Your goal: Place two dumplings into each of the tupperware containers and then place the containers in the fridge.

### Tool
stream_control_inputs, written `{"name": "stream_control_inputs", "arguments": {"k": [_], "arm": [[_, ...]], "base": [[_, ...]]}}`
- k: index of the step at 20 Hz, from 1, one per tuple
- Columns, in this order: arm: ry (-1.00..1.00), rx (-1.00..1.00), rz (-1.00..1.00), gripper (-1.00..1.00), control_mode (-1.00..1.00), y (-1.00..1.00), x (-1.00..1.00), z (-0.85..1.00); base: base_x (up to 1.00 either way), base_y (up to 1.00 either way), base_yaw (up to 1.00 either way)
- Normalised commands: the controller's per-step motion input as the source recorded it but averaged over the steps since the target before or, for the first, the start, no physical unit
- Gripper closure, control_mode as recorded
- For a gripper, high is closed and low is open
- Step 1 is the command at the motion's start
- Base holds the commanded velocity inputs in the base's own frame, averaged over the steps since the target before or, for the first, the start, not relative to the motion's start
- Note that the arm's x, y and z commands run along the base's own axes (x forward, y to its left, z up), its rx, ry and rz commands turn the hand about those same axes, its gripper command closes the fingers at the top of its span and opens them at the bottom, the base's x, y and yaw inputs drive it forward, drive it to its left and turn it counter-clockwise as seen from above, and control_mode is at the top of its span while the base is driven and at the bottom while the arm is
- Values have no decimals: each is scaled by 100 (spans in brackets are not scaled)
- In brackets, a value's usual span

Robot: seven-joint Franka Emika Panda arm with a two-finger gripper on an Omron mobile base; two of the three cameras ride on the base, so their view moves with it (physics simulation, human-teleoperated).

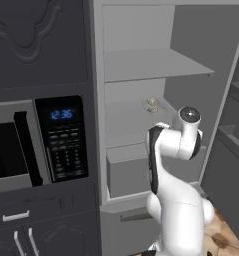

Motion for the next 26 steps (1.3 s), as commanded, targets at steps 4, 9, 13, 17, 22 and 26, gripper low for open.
{"name": "stream_control_inputs", "arguments": {"k": [4, 9, 13, 17, 22, 26], "arm": [[15, -5, 35, -100, -100, 21, -90, 0], [0, 14, 23, -100, -100, -6, -99, -27], [7, -3, 18, -100, -100, 41, -42, -6], [29, -27, 26, -100, -100, 74, -37, -2], [3, -11, 20, -100, -100, 27, -29, -24], [-8, 8, 16, -100, -100, -14, -26, -3]], "base": [[0, 0, 0], [0, 0, 0], [0, 0, 0], [0, 0, 0], [0, 0, 0], [0, 0, 0]]}}
